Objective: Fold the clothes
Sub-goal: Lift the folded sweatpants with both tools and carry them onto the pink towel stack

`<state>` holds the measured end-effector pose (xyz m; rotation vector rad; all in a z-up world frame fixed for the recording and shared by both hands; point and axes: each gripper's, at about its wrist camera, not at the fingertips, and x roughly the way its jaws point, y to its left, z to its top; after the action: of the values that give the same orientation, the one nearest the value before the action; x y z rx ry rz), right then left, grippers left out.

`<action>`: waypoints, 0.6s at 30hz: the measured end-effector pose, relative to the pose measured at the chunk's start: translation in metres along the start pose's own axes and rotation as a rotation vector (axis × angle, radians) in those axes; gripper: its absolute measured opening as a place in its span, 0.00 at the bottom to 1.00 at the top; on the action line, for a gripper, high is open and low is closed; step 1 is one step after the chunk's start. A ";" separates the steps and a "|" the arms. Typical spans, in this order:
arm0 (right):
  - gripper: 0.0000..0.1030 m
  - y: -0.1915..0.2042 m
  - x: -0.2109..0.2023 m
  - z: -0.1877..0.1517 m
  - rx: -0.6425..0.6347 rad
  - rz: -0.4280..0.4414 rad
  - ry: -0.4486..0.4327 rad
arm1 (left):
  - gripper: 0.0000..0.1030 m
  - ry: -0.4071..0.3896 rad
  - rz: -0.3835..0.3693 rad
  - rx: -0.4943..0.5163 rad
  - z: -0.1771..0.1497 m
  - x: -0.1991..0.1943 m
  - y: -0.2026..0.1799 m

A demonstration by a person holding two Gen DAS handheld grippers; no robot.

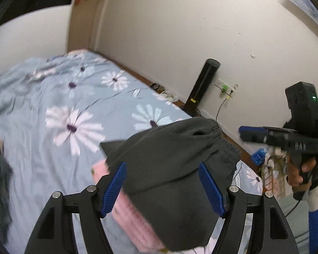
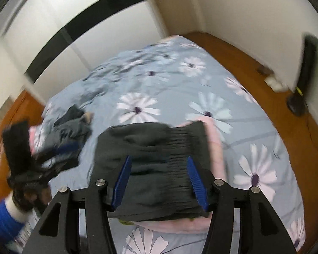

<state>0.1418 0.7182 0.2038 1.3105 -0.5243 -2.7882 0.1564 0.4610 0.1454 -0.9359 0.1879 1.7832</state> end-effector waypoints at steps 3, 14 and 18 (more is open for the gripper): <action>0.55 0.007 0.012 -0.006 -0.052 -0.025 0.007 | 0.72 0.009 0.016 0.044 0.005 0.019 -0.009; 0.55 -0.029 0.048 -0.032 0.058 -0.025 0.015 | 0.72 0.087 0.018 0.031 -0.006 0.068 -0.003; 0.55 -0.030 0.053 -0.033 0.072 -0.025 0.017 | 0.72 0.088 0.027 0.010 -0.005 0.065 -0.002</action>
<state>0.1361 0.7291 0.1356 1.3627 -0.6172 -2.8006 0.1525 0.5066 0.0991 -1.0097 0.2657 1.7658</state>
